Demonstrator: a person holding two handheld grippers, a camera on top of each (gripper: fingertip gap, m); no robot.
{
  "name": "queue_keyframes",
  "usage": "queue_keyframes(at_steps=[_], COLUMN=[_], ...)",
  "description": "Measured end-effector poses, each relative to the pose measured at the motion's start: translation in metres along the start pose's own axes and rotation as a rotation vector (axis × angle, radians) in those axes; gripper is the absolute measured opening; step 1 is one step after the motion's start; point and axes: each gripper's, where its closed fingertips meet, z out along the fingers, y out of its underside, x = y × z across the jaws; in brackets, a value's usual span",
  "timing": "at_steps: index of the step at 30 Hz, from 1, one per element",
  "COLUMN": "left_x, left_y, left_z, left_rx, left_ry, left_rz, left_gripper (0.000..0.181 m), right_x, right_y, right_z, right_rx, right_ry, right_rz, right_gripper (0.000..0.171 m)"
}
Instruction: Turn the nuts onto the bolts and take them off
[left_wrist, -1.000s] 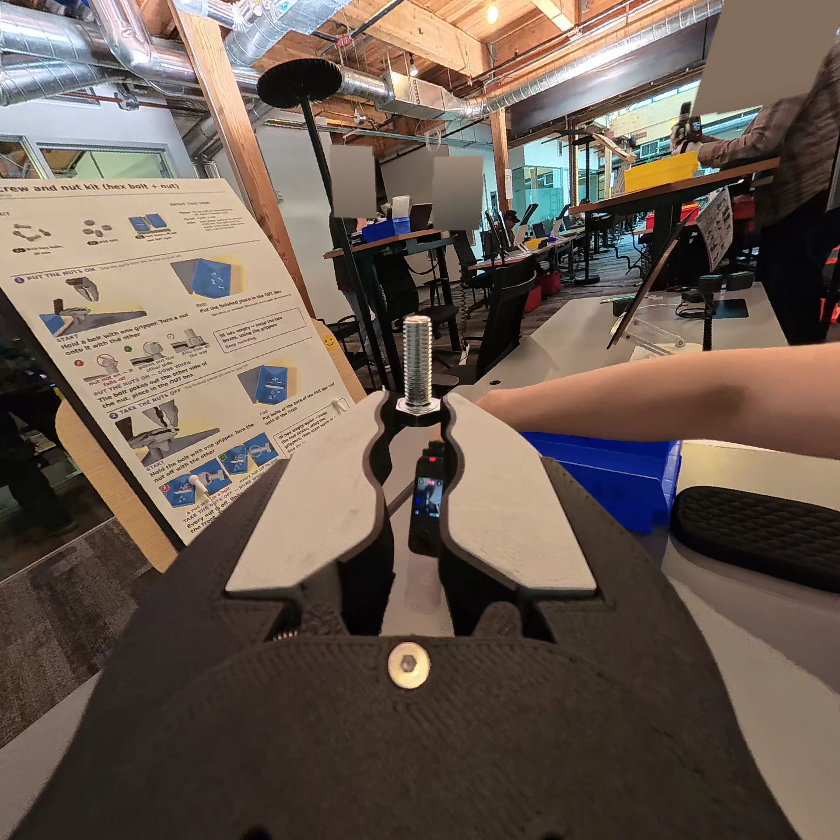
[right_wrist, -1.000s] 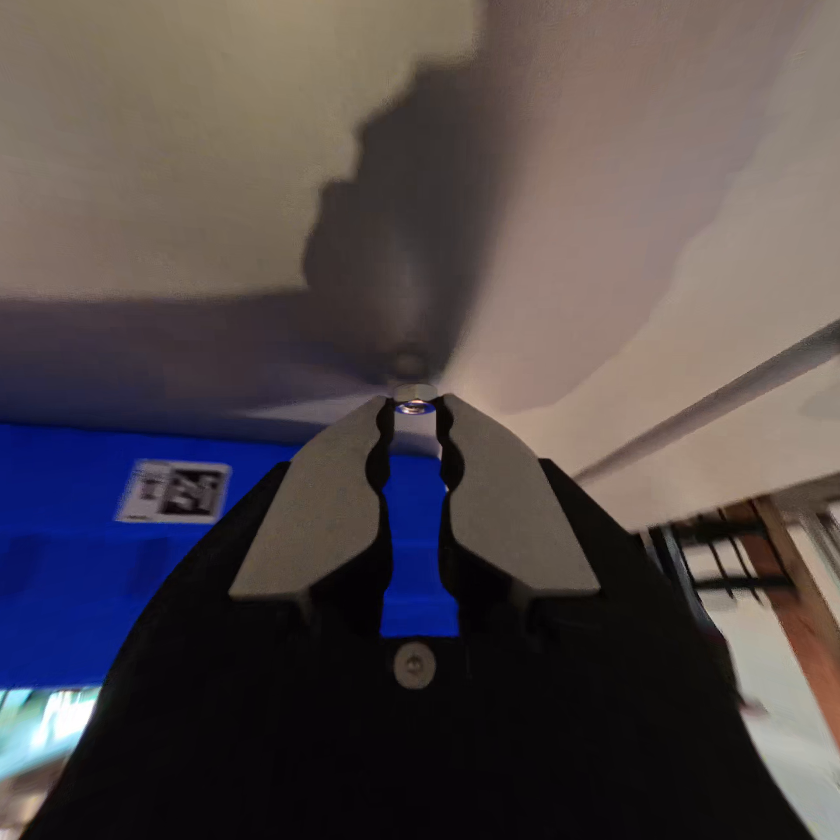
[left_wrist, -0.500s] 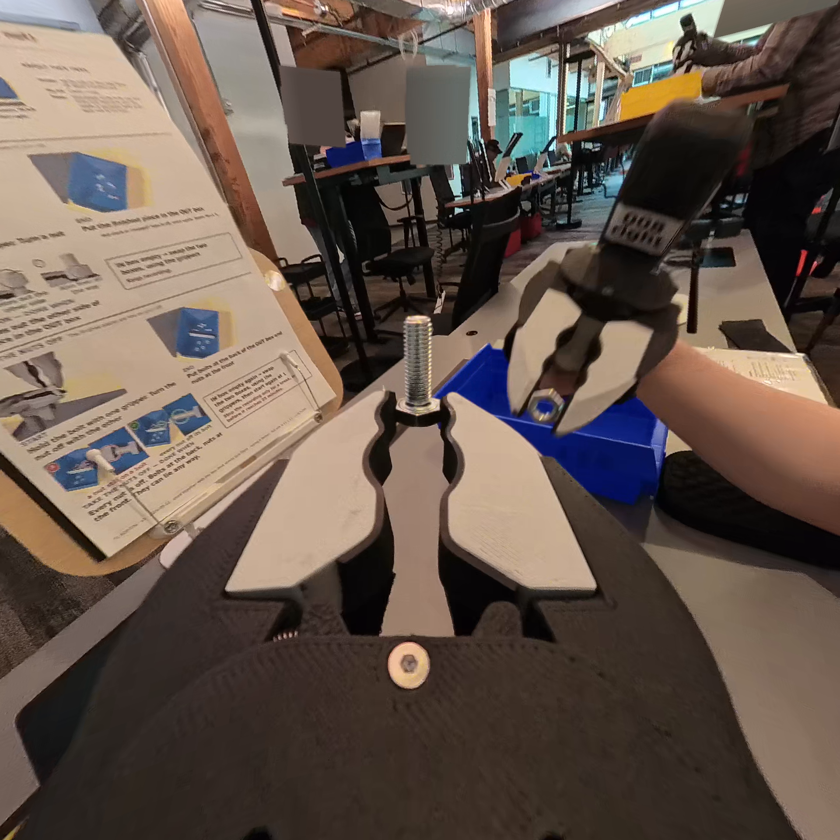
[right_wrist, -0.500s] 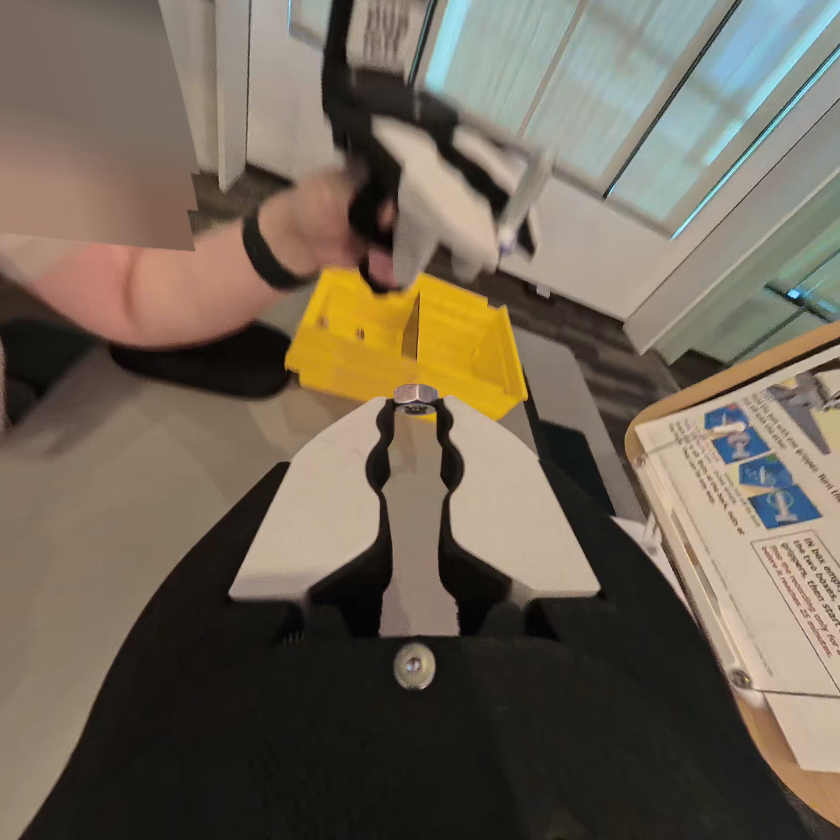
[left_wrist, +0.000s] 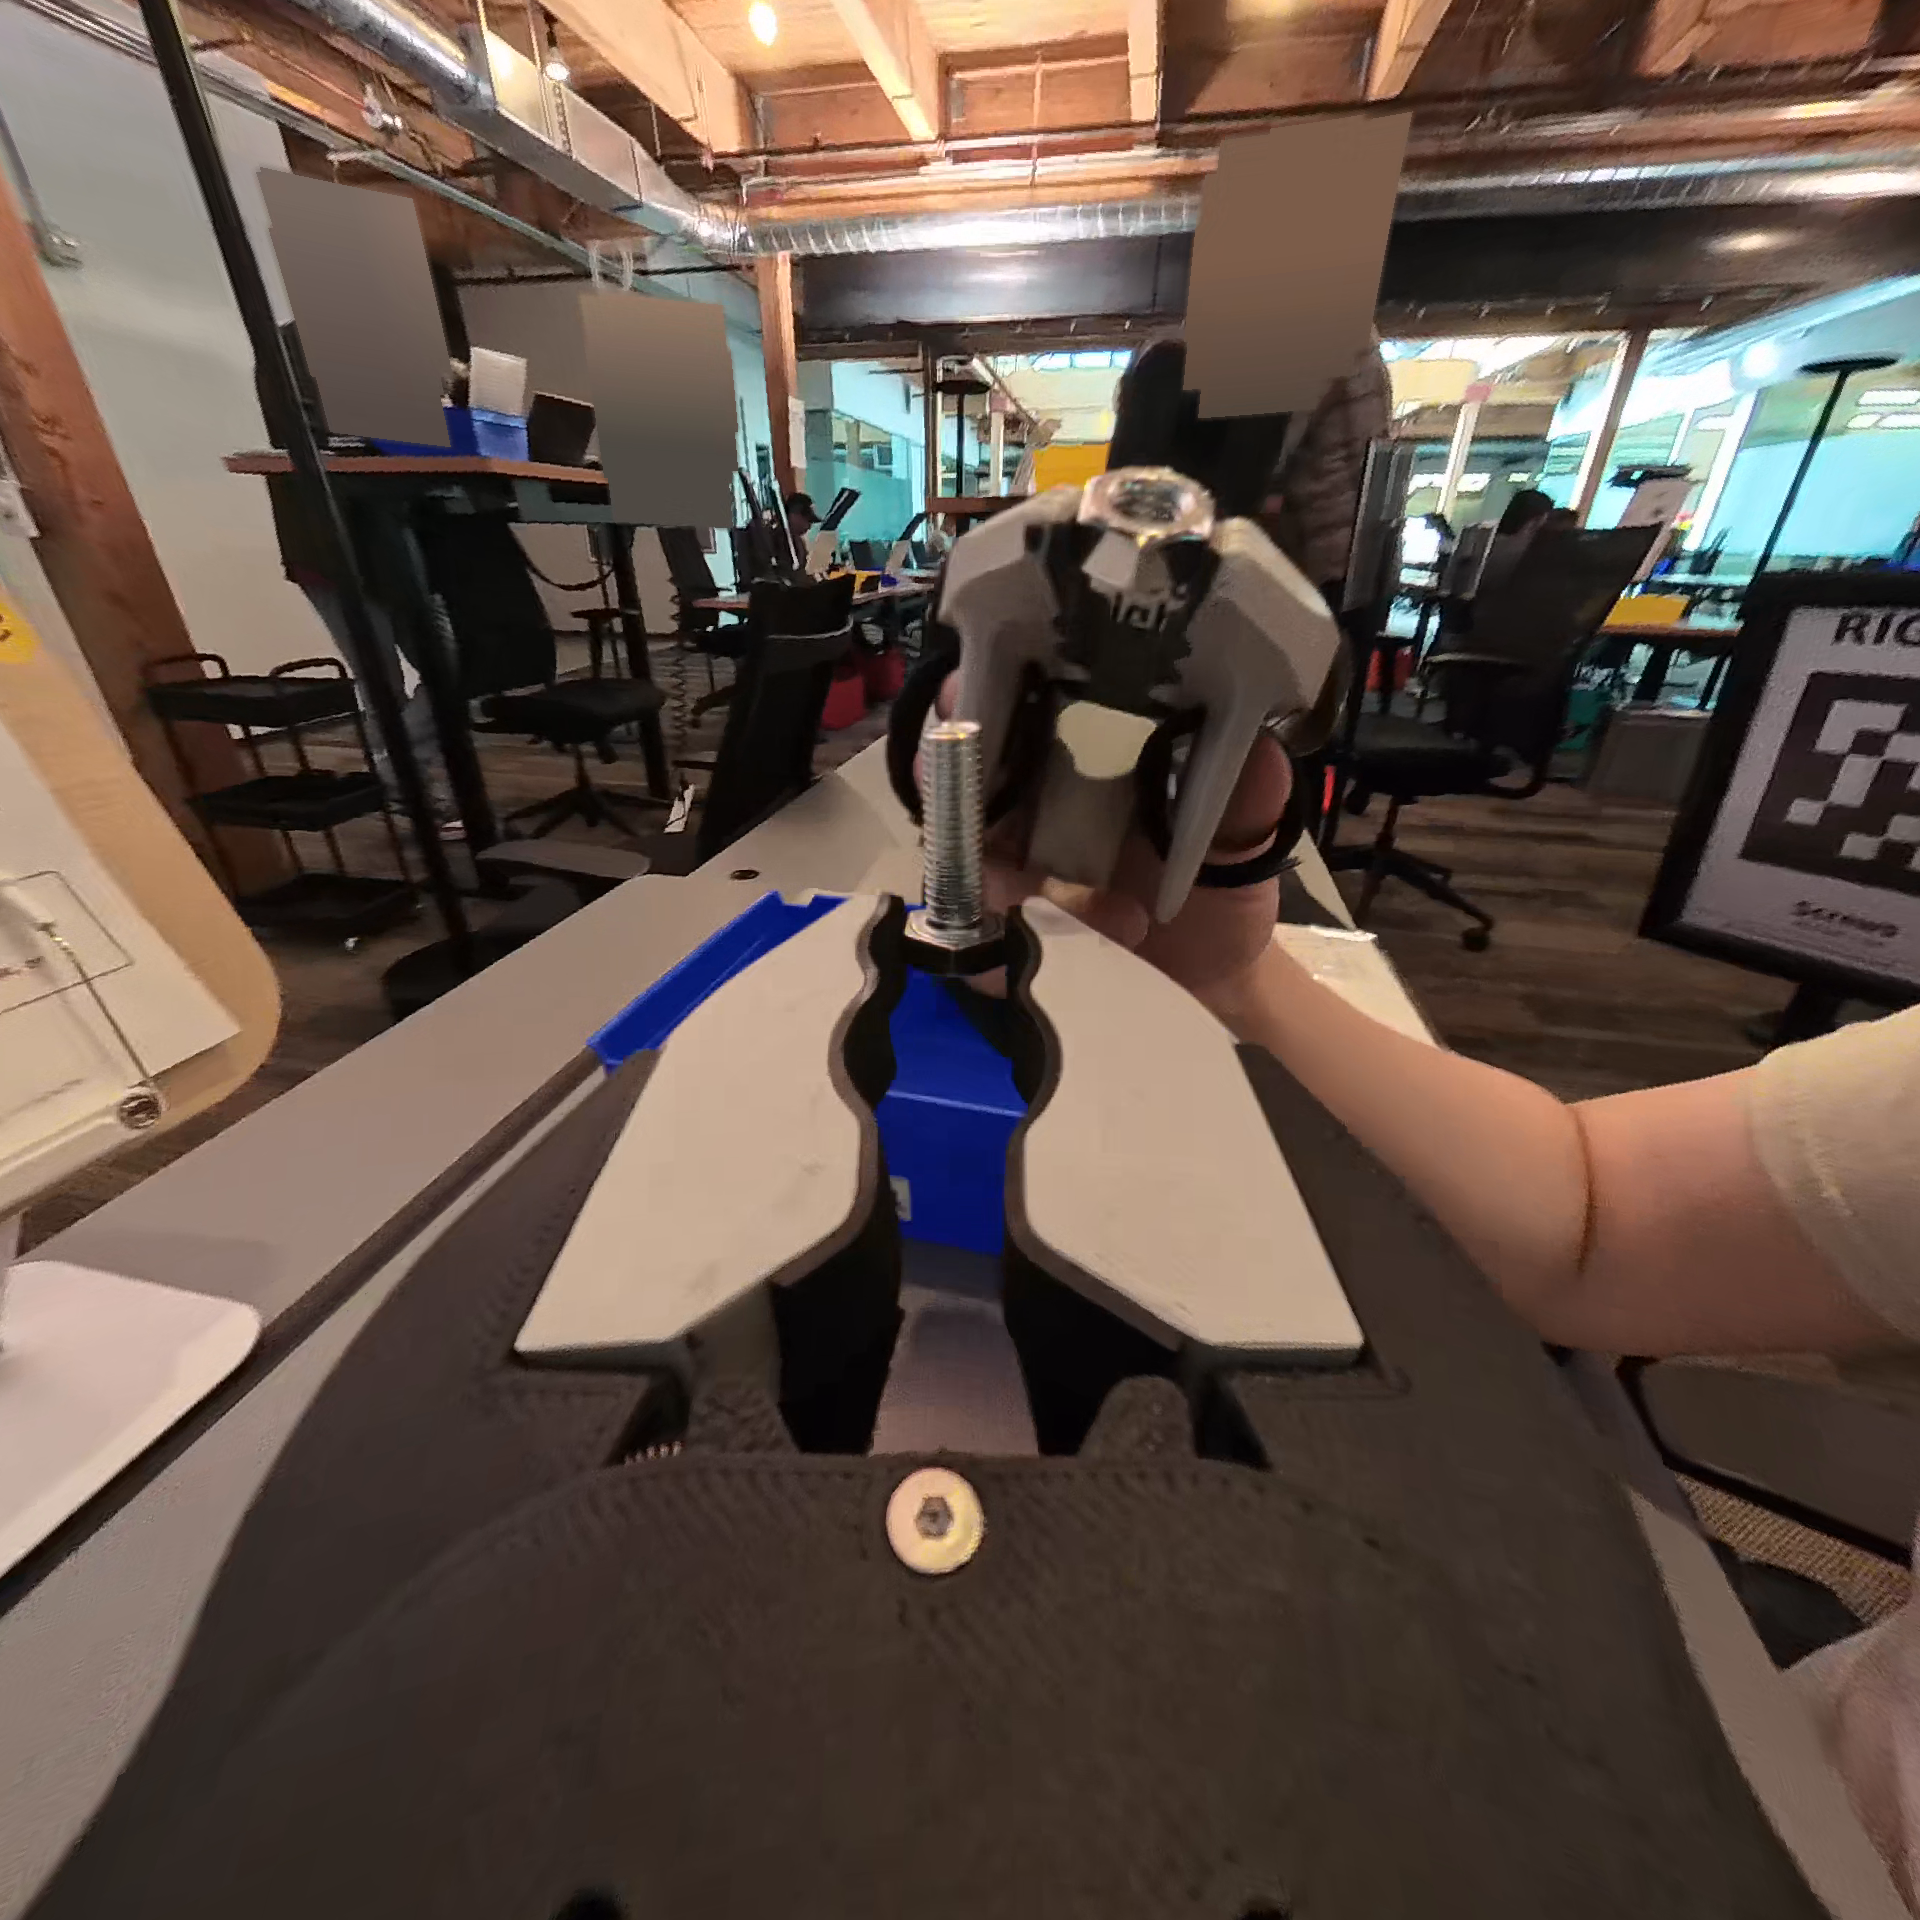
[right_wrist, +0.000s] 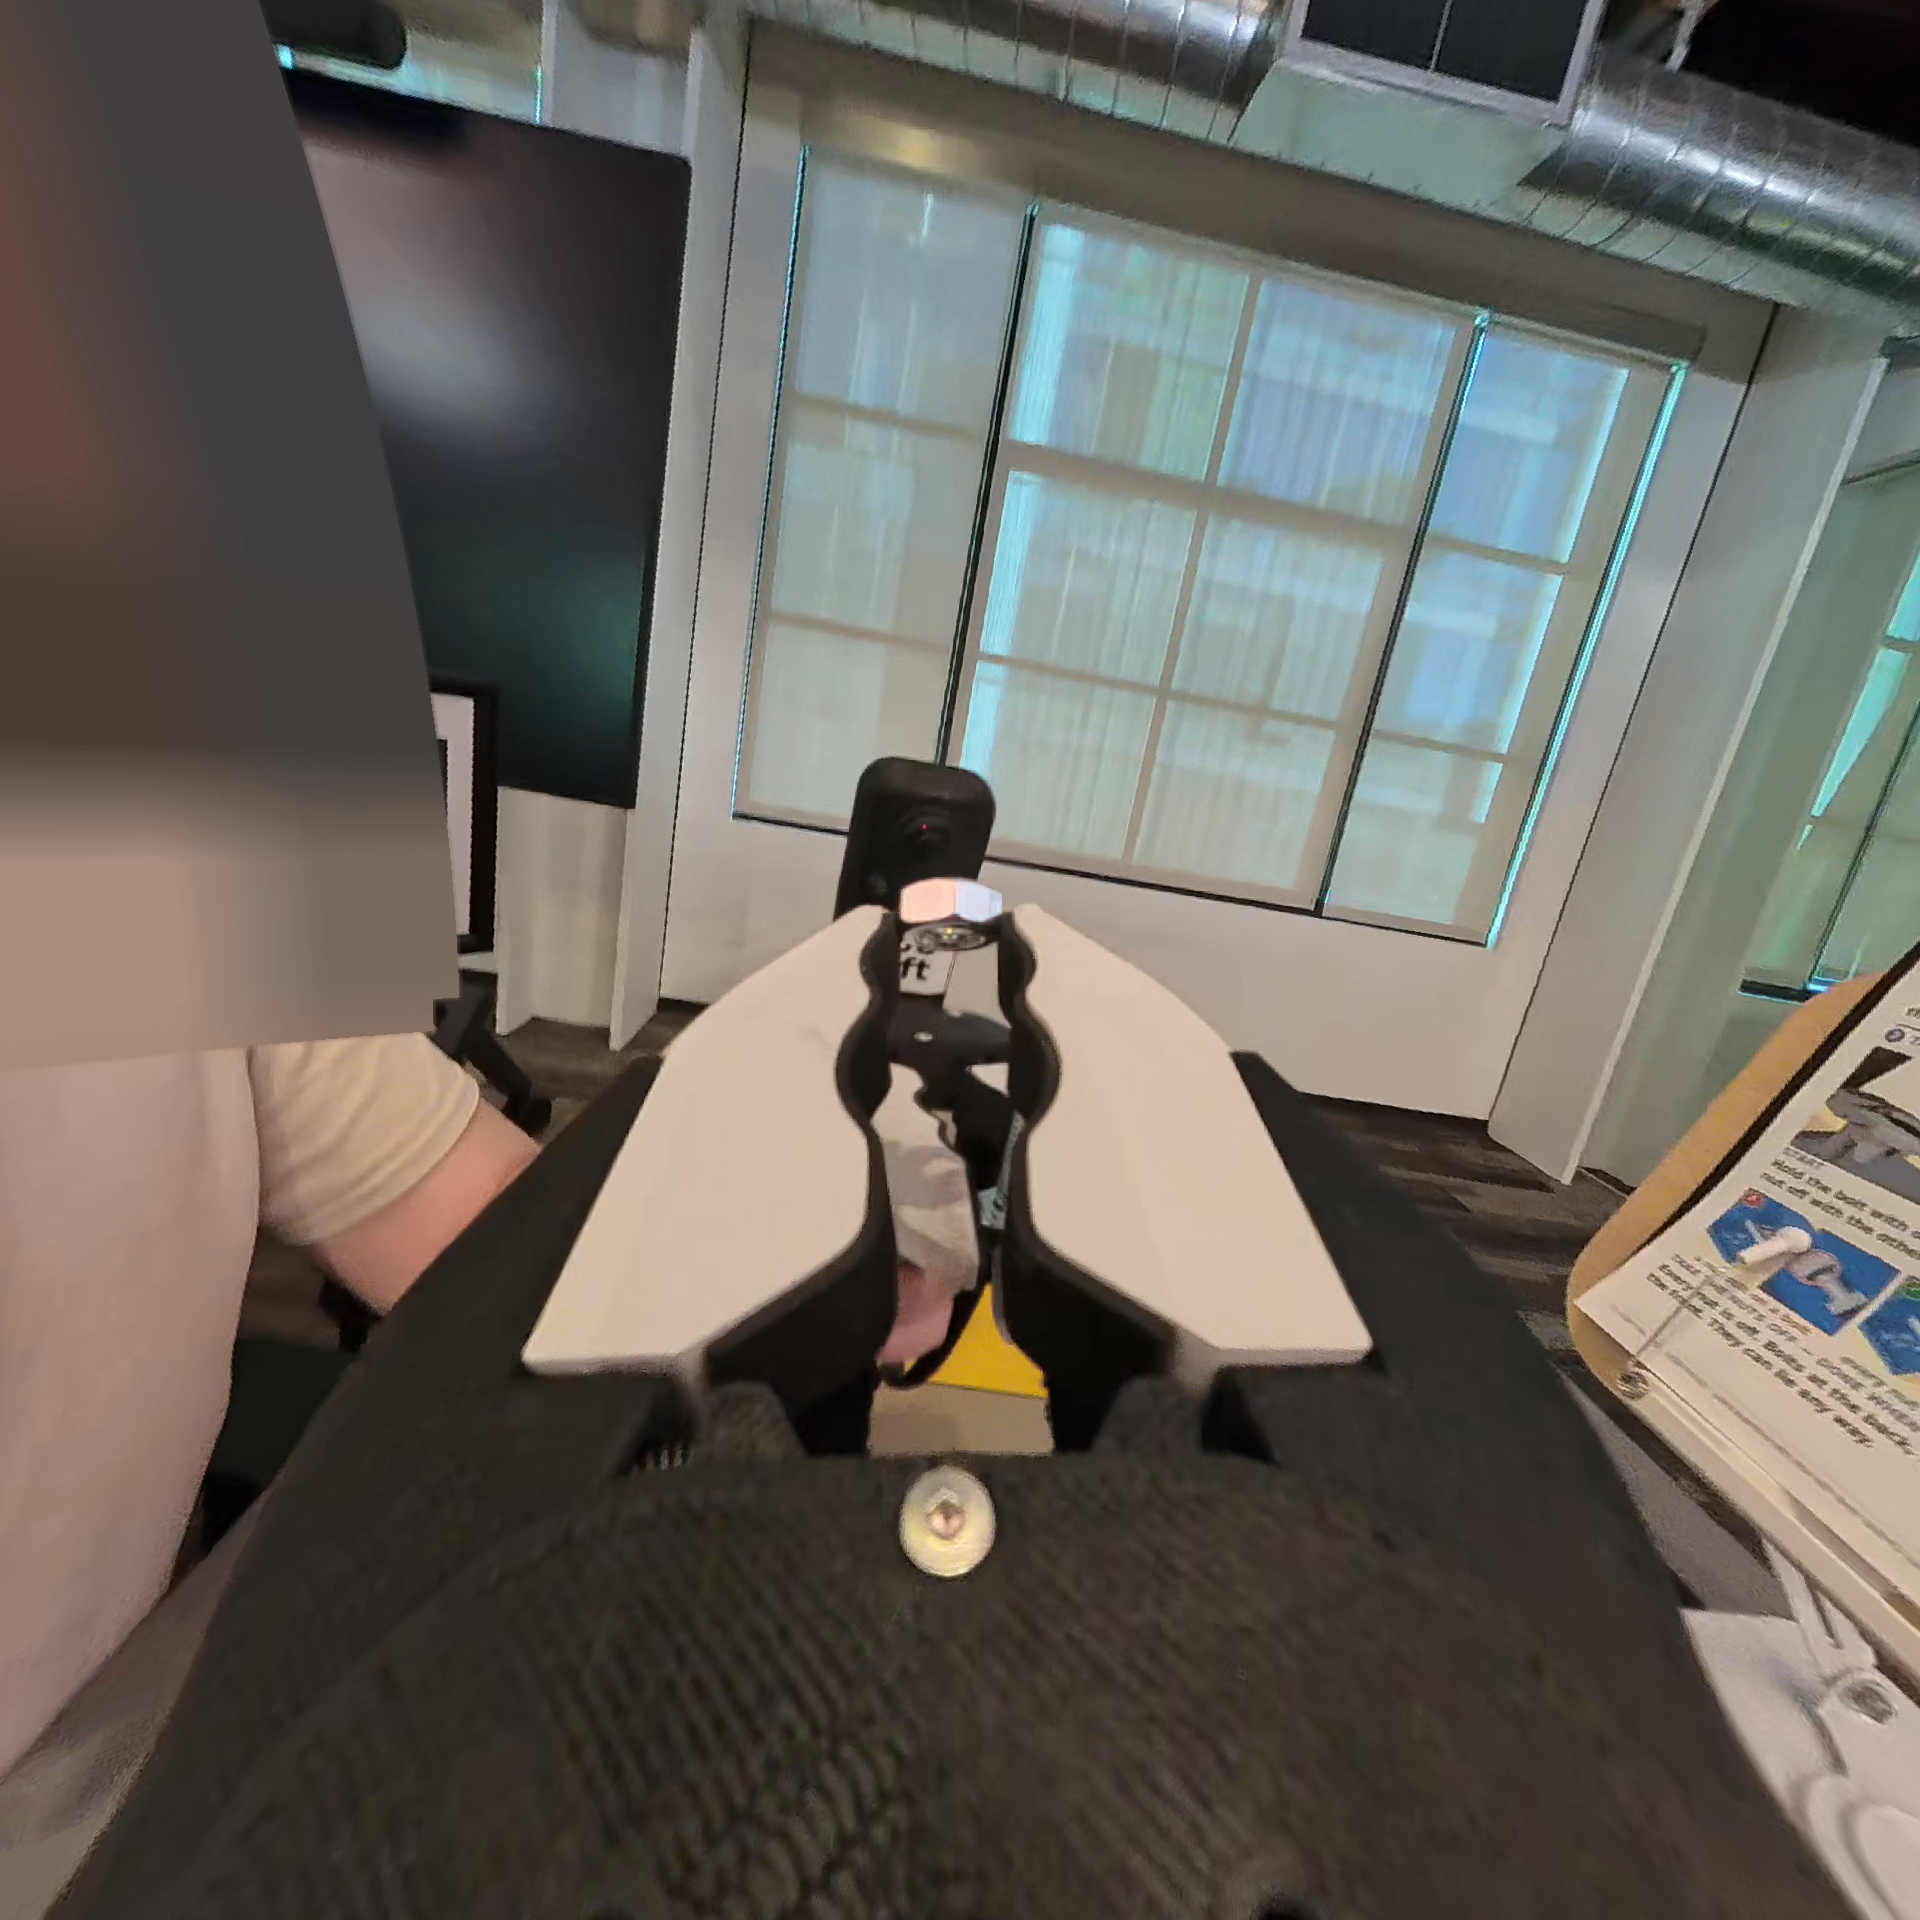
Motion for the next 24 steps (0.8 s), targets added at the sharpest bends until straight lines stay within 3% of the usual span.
queue_keyframes(at_steps=[24], left_x=[0.021], left_y=[-0.016], left_z=[-0.008], left_rx=[0.096], left_ry=[0.078], left_rz=[0.098], left_gripper=[0.018], right_x=[-0.004], right_y=[0.014], right_z=[0.006], right_rx=[0.041], right_ry=[-0.087], right_rz=[0.114], right_gripper=[0.019])
